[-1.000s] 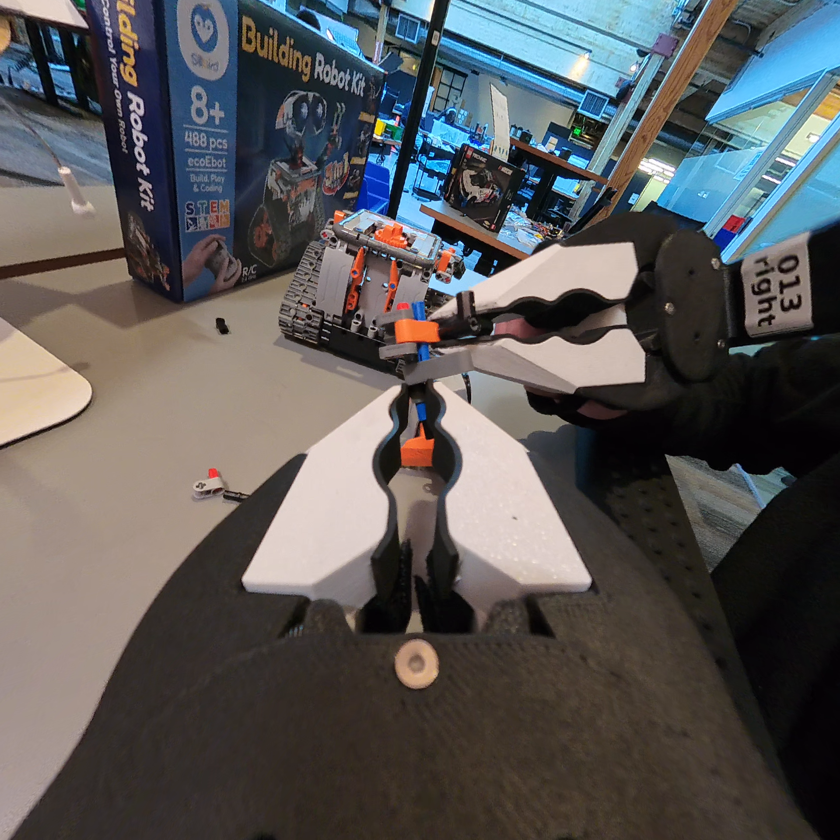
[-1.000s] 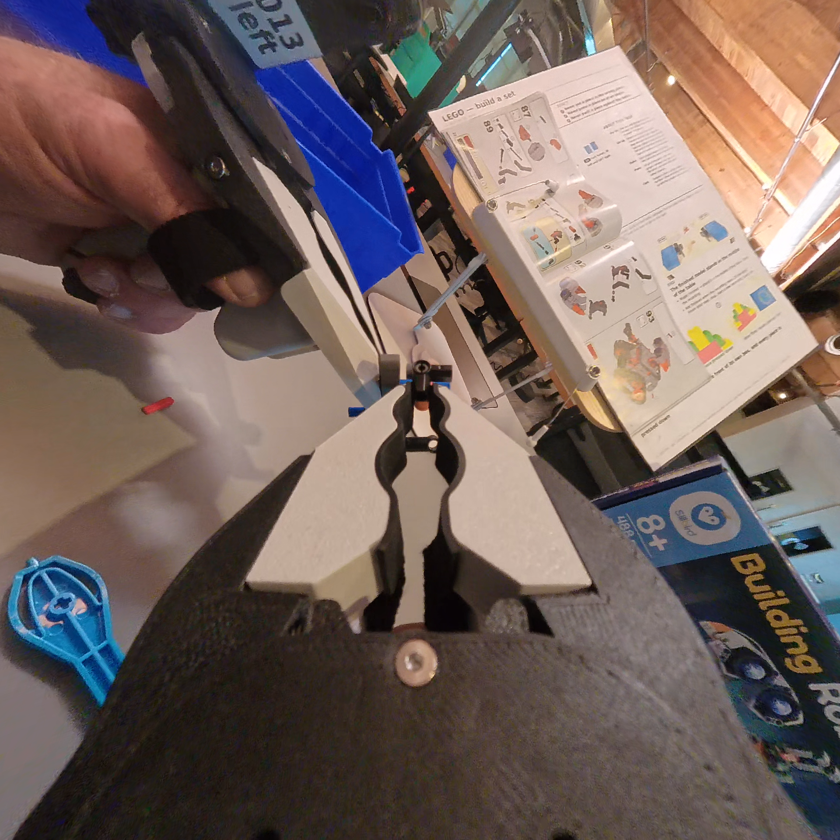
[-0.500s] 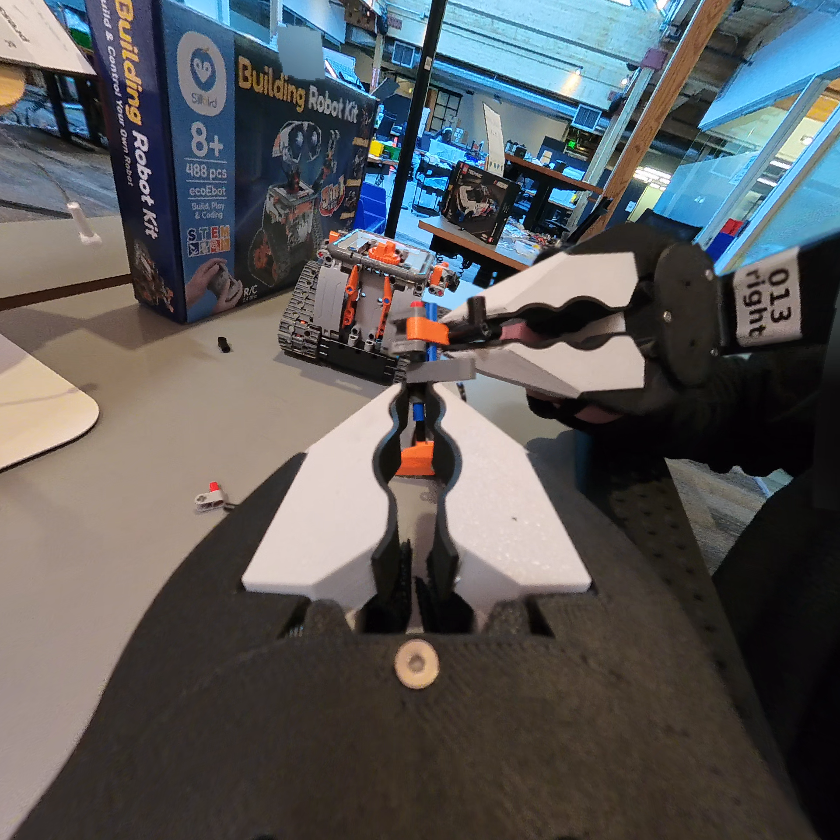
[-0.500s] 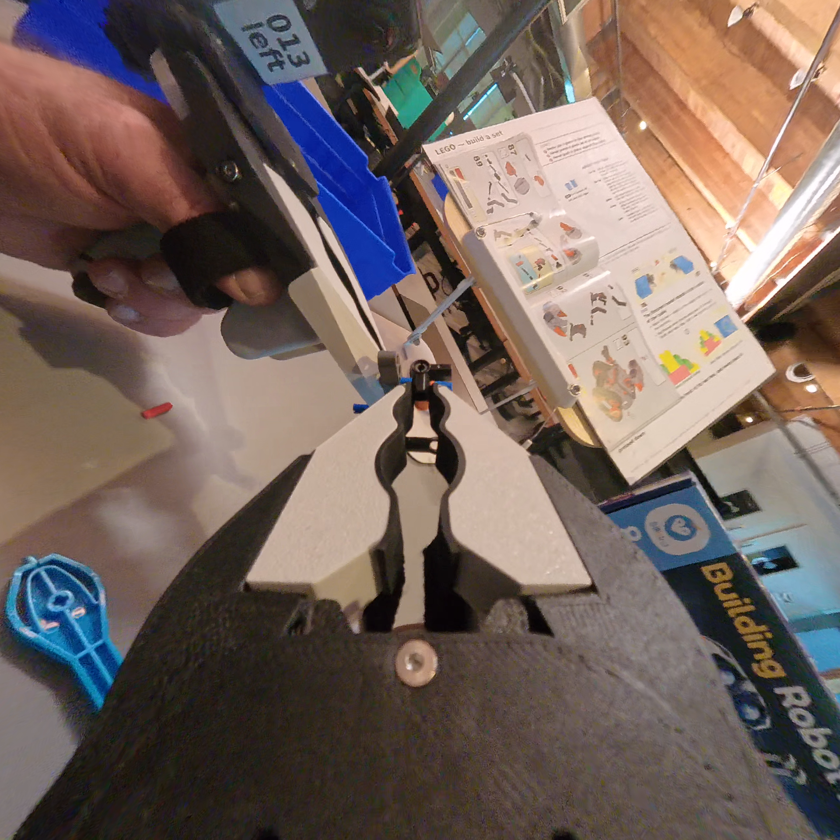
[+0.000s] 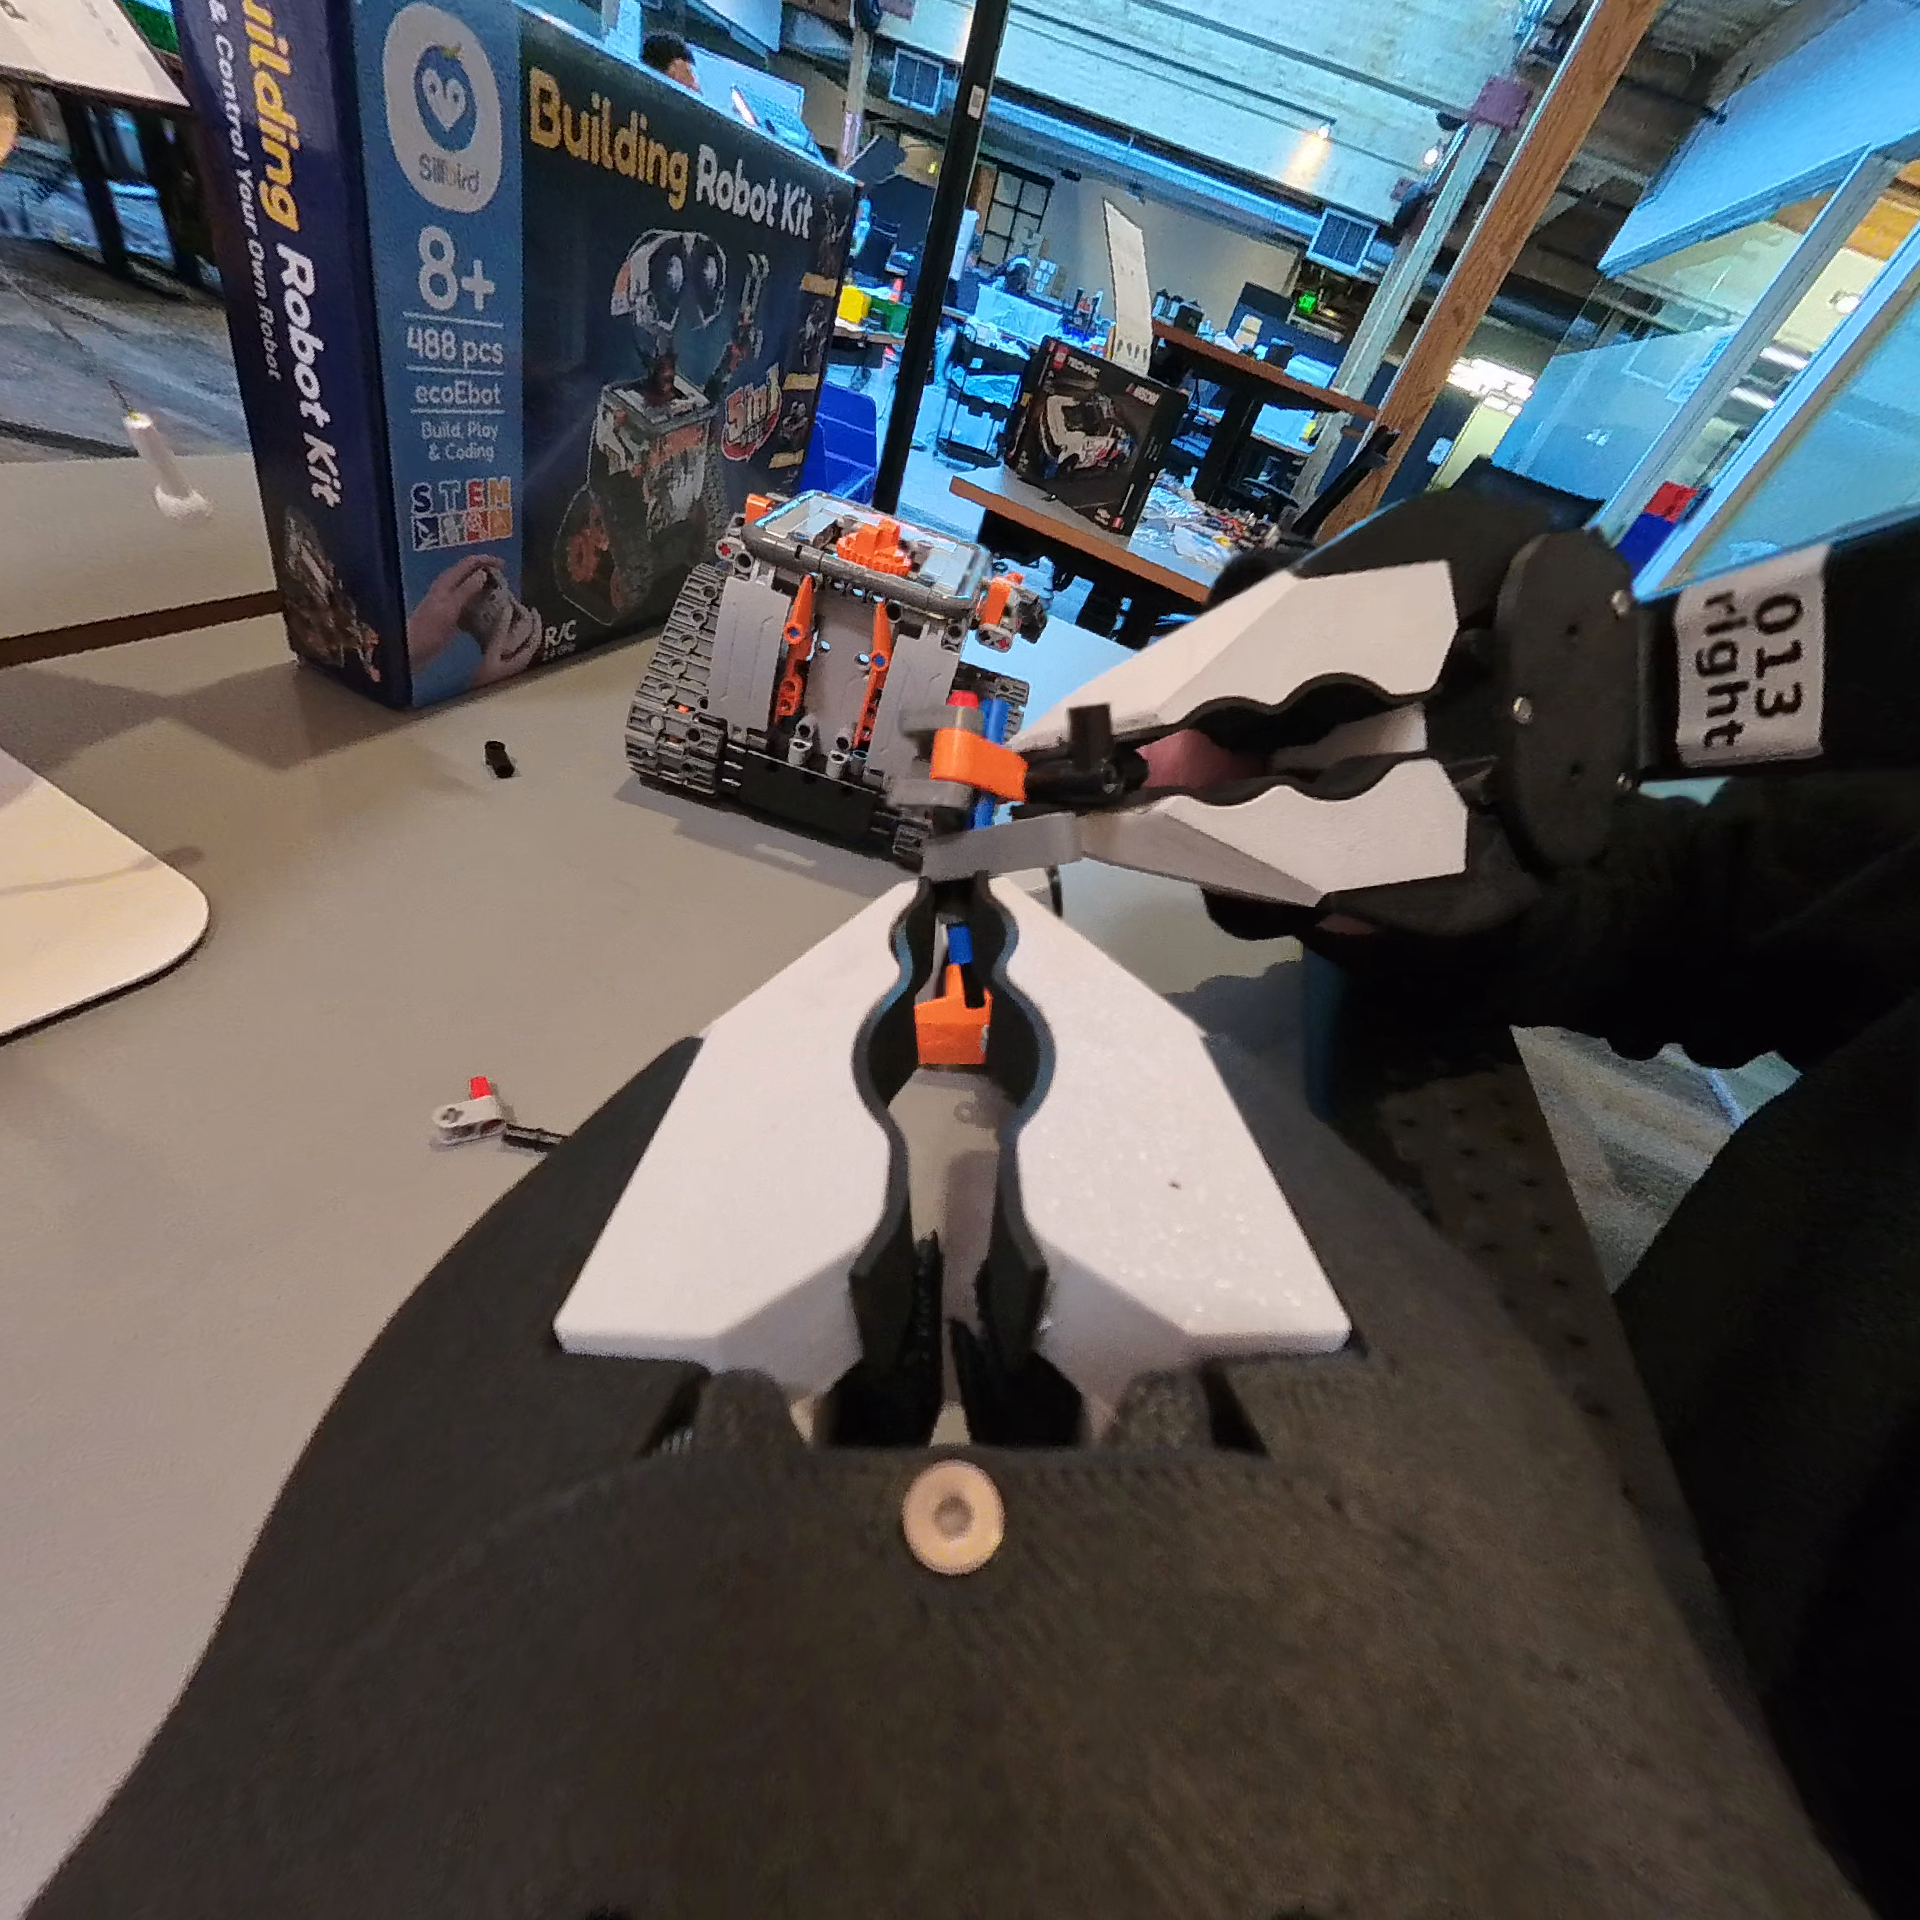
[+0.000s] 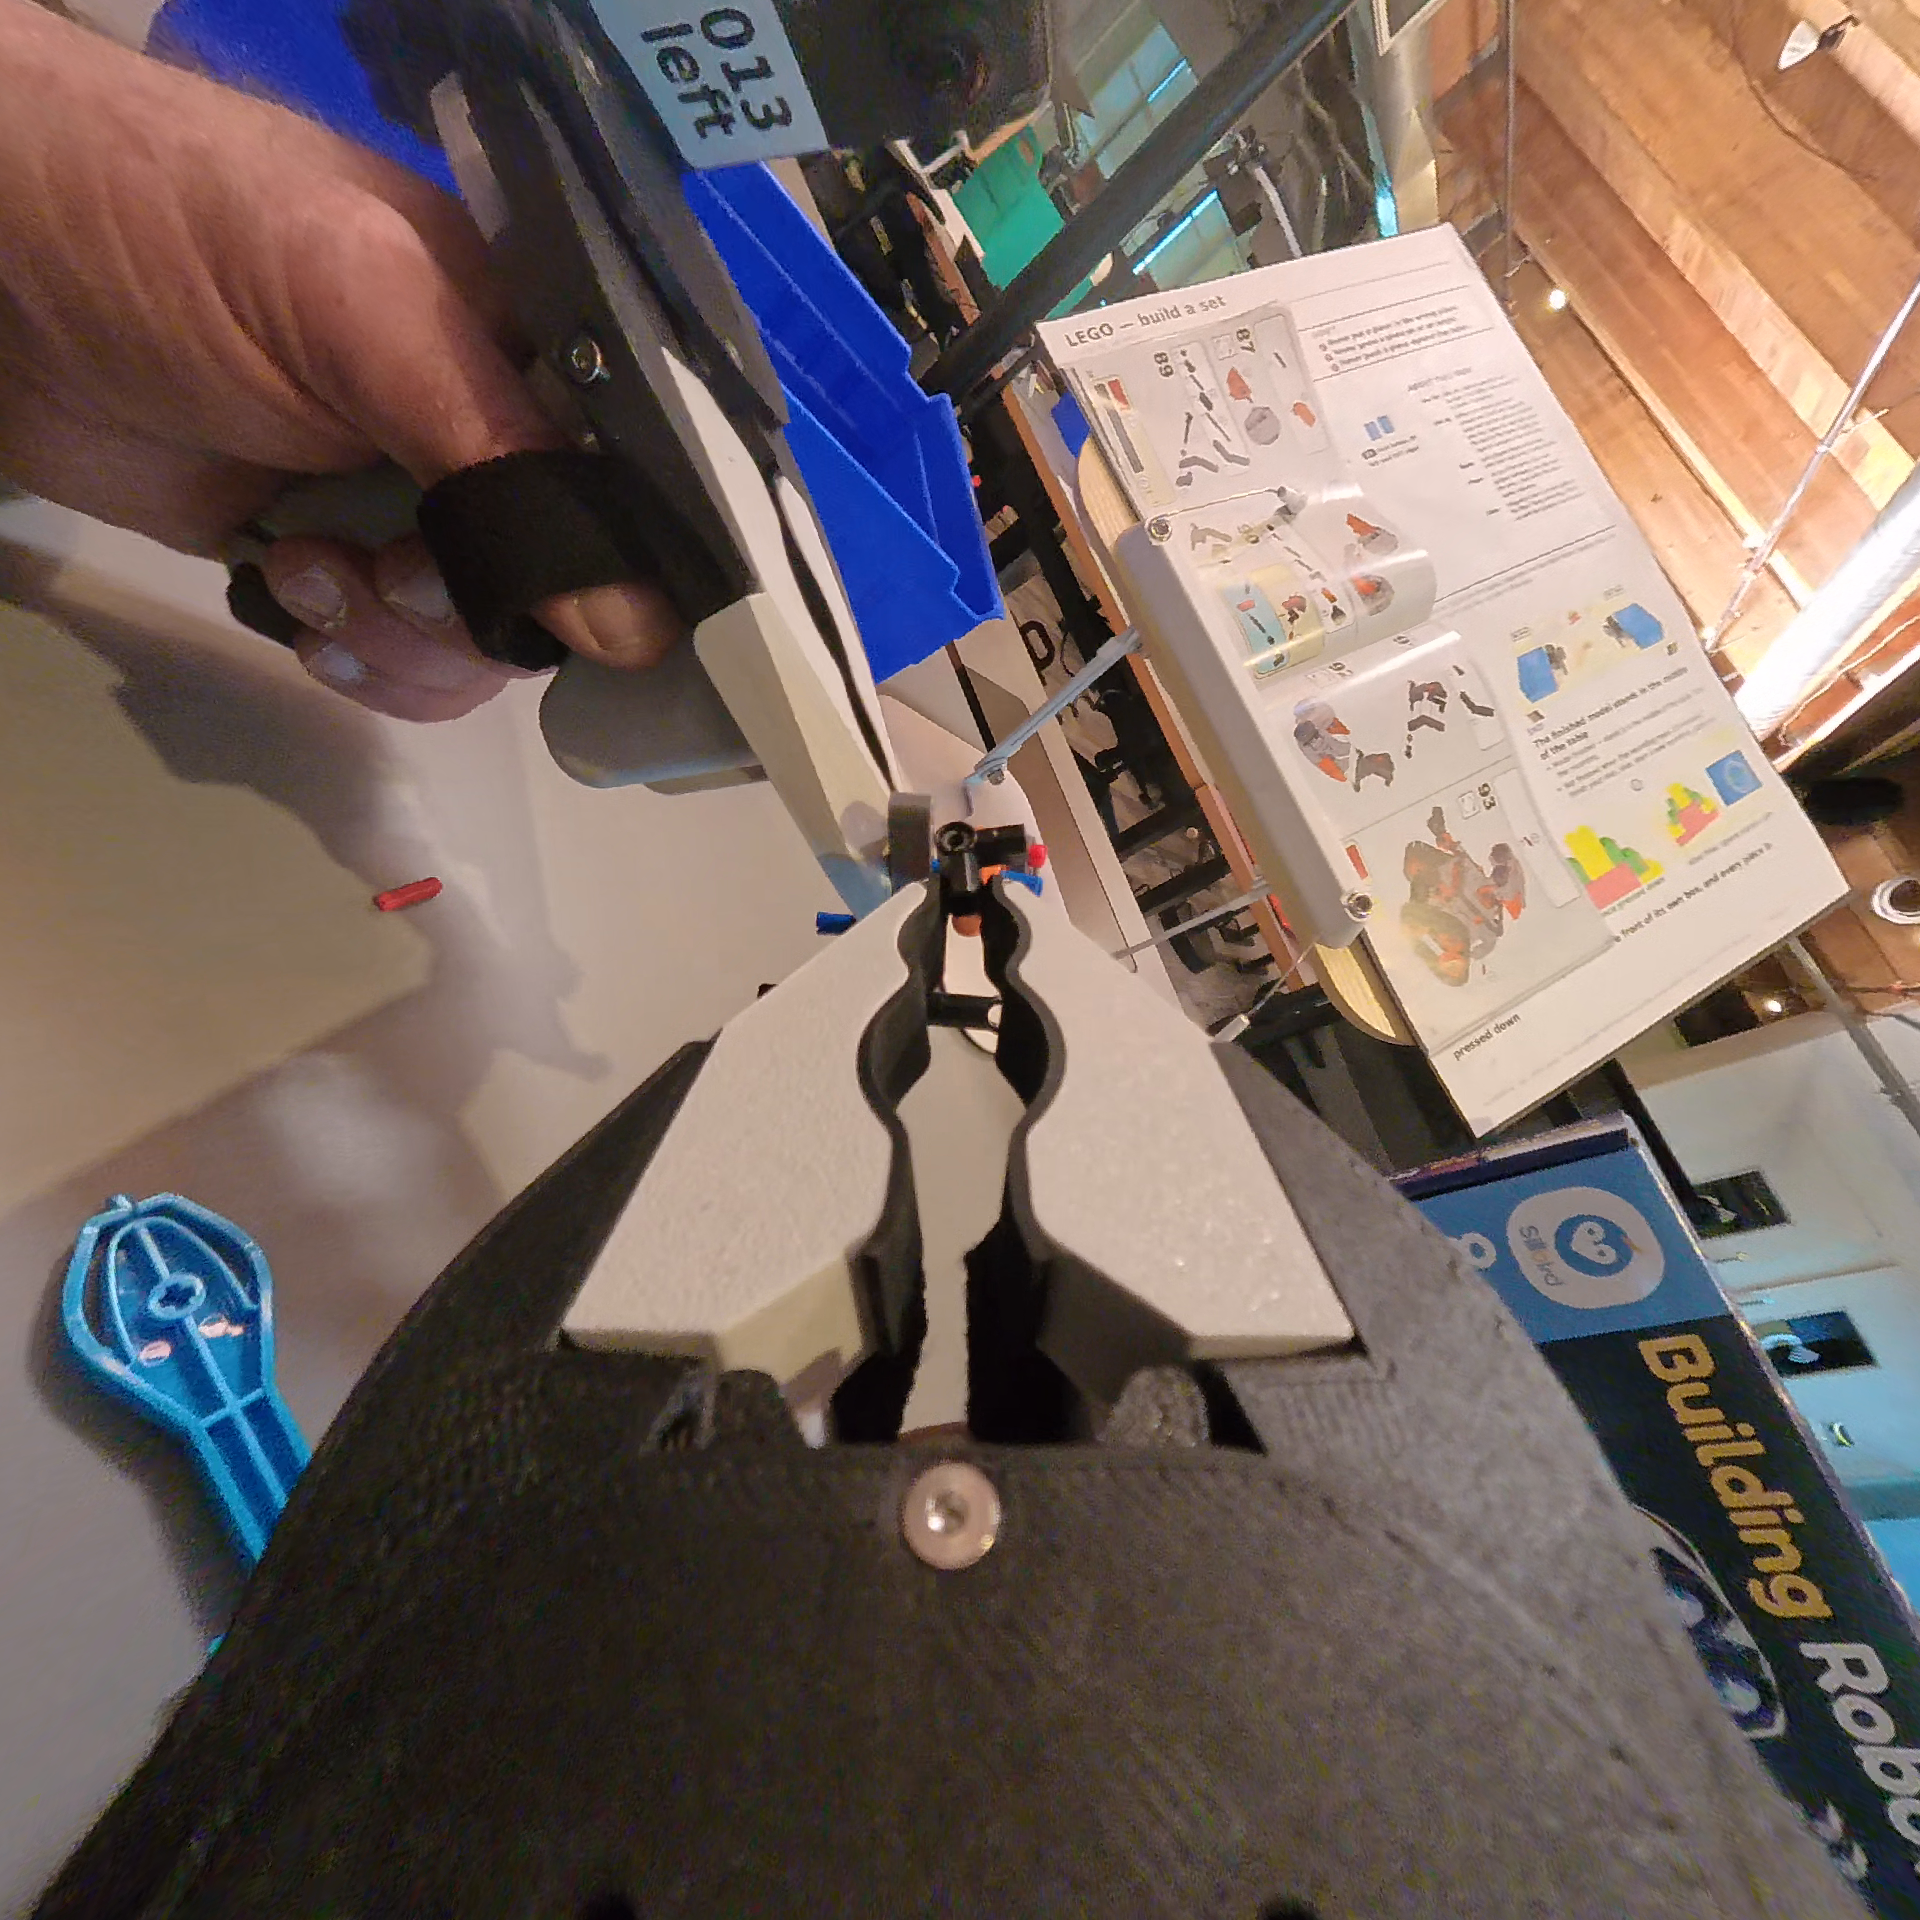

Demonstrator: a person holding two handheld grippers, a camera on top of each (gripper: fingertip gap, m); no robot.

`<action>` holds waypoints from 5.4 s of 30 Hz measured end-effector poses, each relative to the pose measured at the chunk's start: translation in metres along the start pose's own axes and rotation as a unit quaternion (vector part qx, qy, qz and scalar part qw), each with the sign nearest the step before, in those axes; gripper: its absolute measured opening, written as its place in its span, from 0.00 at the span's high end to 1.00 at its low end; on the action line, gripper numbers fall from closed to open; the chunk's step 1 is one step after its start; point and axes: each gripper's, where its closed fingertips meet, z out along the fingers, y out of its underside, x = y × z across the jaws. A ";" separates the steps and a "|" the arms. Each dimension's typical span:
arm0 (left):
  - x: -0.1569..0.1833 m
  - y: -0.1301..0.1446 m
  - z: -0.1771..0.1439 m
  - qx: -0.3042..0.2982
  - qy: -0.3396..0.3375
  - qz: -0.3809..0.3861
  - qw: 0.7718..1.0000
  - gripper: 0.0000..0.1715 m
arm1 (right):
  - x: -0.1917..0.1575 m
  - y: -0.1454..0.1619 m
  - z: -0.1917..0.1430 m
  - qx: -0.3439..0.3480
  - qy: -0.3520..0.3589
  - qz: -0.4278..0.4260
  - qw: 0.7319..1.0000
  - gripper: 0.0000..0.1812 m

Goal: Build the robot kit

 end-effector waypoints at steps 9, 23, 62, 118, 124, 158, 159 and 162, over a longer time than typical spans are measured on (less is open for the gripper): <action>-0.001 0.006 0.001 -0.034 -0.041 0.063 0.997 0.98 | -0.009 0.005 0.000 -0.004 -0.035 0.006 0.999 0.98; -0.009 0.008 -0.002 -0.042 0.004 0.002 0.999 0.97 | -0.001 0.008 0.000 0.019 -0.123 0.144 0.982 0.84; -0.005 0.012 -0.011 -0.066 0.099 -0.081 0.990 0.98 | -0.006 0.004 0.006 0.011 -0.202 0.208 0.957 0.84; -0.047 -0.048 -0.055 0.073 -0.108 0.081 0.988 0.95 | 0.047 -0.054 0.059 0.175 -0.291 0.377 0.862 0.92; -0.051 -0.055 -0.063 0.066 -0.163 0.153 0.973 0.96 | 0.044 -0.055 0.052 0.186 -0.297 0.330 0.877 0.92; -0.035 -0.040 -0.049 0.063 0.004 -0.007 0.998 0.97 | 0.032 -0.037 0.061 0.112 -0.194 0.094 0.970 0.81; -0.034 -0.040 -0.048 0.063 0.008 -0.010 0.998 0.96 | 0.031 -0.038 0.062 0.109 -0.194 0.086 0.971 0.82; -0.033 -0.037 -0.046 0.055 0.013 -0.012 0.998 0.97 | 0.029 -0.036 0.063 0.100 -0.187 0.071 0.975 0.85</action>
